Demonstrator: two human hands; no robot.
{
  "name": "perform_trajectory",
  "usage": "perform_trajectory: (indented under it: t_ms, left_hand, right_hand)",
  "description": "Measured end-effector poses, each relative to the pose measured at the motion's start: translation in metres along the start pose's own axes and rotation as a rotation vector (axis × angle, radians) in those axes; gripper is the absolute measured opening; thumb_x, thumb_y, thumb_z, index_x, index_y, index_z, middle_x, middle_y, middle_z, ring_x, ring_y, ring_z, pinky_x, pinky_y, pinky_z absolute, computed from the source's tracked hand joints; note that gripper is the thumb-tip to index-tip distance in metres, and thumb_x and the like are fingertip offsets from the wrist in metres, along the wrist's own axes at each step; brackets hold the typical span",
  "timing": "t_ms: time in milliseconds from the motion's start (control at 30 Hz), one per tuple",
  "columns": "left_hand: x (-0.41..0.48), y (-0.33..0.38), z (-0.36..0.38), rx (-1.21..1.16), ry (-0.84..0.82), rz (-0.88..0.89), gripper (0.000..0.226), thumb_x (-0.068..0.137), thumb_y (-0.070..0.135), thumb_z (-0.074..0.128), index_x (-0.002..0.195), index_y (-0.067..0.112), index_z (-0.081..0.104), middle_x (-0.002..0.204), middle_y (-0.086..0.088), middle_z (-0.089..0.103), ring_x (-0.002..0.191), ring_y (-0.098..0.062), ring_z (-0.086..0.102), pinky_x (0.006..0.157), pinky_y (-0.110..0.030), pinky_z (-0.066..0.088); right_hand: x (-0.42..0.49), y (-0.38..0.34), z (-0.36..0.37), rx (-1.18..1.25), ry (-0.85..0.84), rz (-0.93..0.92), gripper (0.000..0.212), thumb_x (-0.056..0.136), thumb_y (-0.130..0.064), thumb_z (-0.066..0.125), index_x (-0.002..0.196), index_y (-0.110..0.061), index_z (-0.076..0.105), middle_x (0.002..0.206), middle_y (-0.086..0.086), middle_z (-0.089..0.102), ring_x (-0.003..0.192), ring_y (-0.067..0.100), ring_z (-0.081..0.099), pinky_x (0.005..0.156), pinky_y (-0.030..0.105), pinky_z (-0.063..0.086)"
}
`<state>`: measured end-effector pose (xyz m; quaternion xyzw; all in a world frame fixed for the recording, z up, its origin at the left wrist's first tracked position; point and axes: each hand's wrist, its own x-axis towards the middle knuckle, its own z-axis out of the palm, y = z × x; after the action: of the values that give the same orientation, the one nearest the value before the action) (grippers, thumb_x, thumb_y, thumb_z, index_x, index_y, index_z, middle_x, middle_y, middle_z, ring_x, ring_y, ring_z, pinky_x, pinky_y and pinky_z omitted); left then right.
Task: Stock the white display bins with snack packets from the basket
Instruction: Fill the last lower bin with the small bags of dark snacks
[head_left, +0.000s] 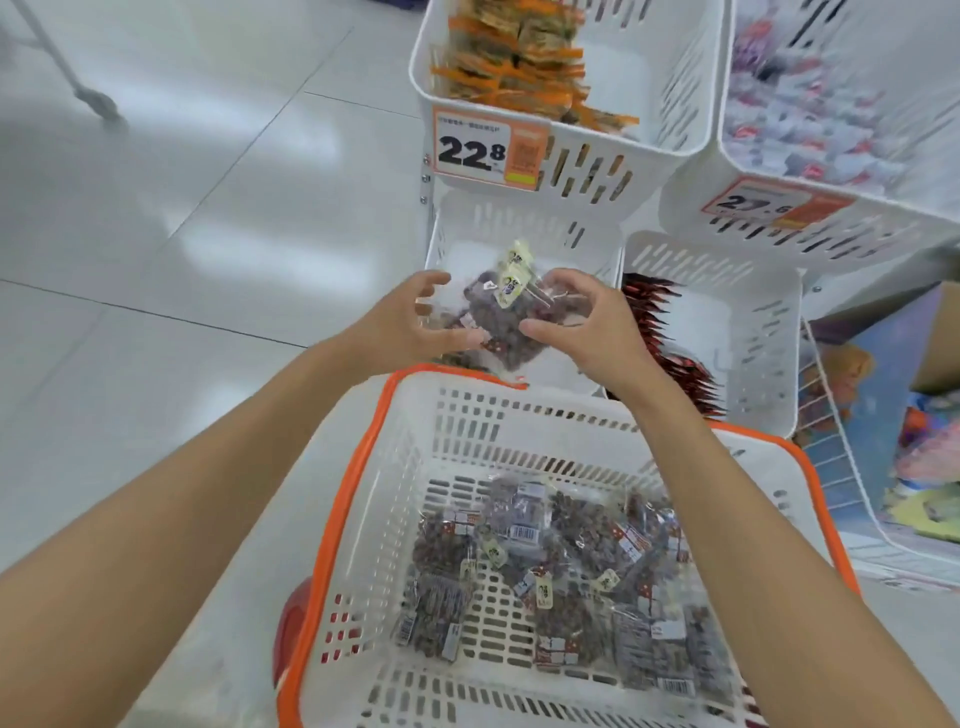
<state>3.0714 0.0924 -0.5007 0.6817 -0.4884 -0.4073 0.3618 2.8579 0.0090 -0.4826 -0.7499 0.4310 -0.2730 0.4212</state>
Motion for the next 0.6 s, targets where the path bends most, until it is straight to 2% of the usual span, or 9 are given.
perform_trajectory:
  t_ms: [67,133,200,267,300,367,400,500,600]
  left_hand:
    - [0.021,-0.021,-0.009,0.038,0.122,-0.052,0.081,0.076,0.034,0.080,0.144,0.021,0.037,0.142,-0.001,0.040,0.123,-0.017,0.046,0.084,-0.027,0.047]
    - [0.043,-0.045,-0.010,0.101,0.182,-0.141,0.085,0.078,0.036,0.079,0.148,0.018,0.033,0.149,-0.006,0.038,0.130,-0.023,0.045,0.094,-0.035,0.048]
    - [0.062,-0.062,-0.007,0.138,0.174,-0.206,0.090,0.079,0.039,0.077,0.151,0.016,0.028,0.152,-0.009,0.036,0.134,-0.027,0.043,0.105,-0.043,0.044]
    - [0.077,-0.071,-0.003,0.116,0.171,-0.229,0.084,0.082,0.034,0.076,0.150,0.014,0.031,0.147,-0.010,0.043,0.130,-0.028,0.047,0.105,-0.045,0.043]
    - [0.083,-0.074,-0.001,0.105,0.186,-0.225,0.075,0.082,0.028,0.076,0.146,0.014,0.039,0.140,-0.010,0.050,0.124,-0.028,0.053,0.104,-0.044,0.045]
    - [0.091,-0.080,0.001,0.107,0.207,-0.204,0.053,0.081,0.008,0.074,0.130,0.019,0.058,0.117,-0.008,0.065,0.107,-0.030,0.063,0.094,-0.041,0.051]
    - [0.094,-0.085,0.000,0.102,0.204,-0.200,0.050,0.079,0.000,0.072,0.123,0.022,0.064,0.110,-0.008,0.068,0.100,-0.030,0.066,0.087,-0.039,0.055]
    - [0.099,-0.094,-0.004,0.040,0.177,-0.207,0.051,0.079,-0.008,0.069,0.118,0.025,0.066,0.104,-0.012,0.069,0.089,-0.030,0.066,0.067,-0.033,0.053]
    - [0.101,-0.098,-0.003,0.044,0.192,-0.183,0.052,0.080,-0.008,0.066,0.117,0.028,0.066,0.102,-0.009,0.070,0.090,-0.032,0.066,0.074,-0.044,0.058]
  right_hand:
    - [0.024,0.014,0.011,-0.155,0.109,-0.106,0.034,0.079,-0.020,0.080,0.107,-0.025,0.060,0.111,-0.002,0.051,0.093,-0.011,0.050,0.082,0.000,0.033]
    - [0.050,0.032,0.027,-0.299,0.160,-0.172,0.037,0.082,-0.020,0.077,0.116,-0.019,0.060,0.113,-0.002,0.045,0.094,-0.004,0.049,0.087,-0.002,0.030]
    - [0.077,0.051,0.048,-0.425,0.173,-0.212,0.040,0.084,-0.021,0.075,0.120,-0.016,0.058,0.115,0.002,0.045,0.102,0.013,0.051,0.091,0.014,0.041]
    - [0.099,0.069,0.070,-0.502,0.131,-0.228,0.039,0.084,-0.019,0.074,0.119,-0.015,0.057,0.117,0.006,0.045,0.104,0.021,0.053,0.085,0.034,0.050]
    - [0.108,0.077,0.080,-0.517,0.065,-0.216,0.039,0.083,-0.019,0.074,0.118,-0.016,0.057,0.118,0.006,0.046,0.105,0.022,0.054,0.084,0.037,0.051]
    - [0.117,0.089,0.096,-0.476,-0.146,-0.142,0.042,0.084,-0.026,0.074,0.121,-0.017,0.056,0.120,0.004,0.045,0.107,0.019,0.053,0.092,0.034,0.048]
    - [0.118,0.092,0.098,-0.406,-0.232,-0.077,0.044,0.086,-0.031,0.072,0.124,-0.018,0.054,0.122,0.003,0.044,0.108,0.016,0.052,0.096,0.030,0.044]
    - [0.120,0.096,0.086,-0.124,-0.236,0.114,0.047,0.097,-0.042,0.055,0.138,-0.024,0.042,0.136,0.004,0.042,0.120,0.015,0.045,0.105,0.031,0.036]
    - [0.121,0.105,0.078,-0.086,-0.310,0.239,0.056,0.102,-0.046,0.038,0.153,-0.026,0.023,0.157,0.003,0.028,0.143,0.019,0.028,0.115,0.040,0.029]
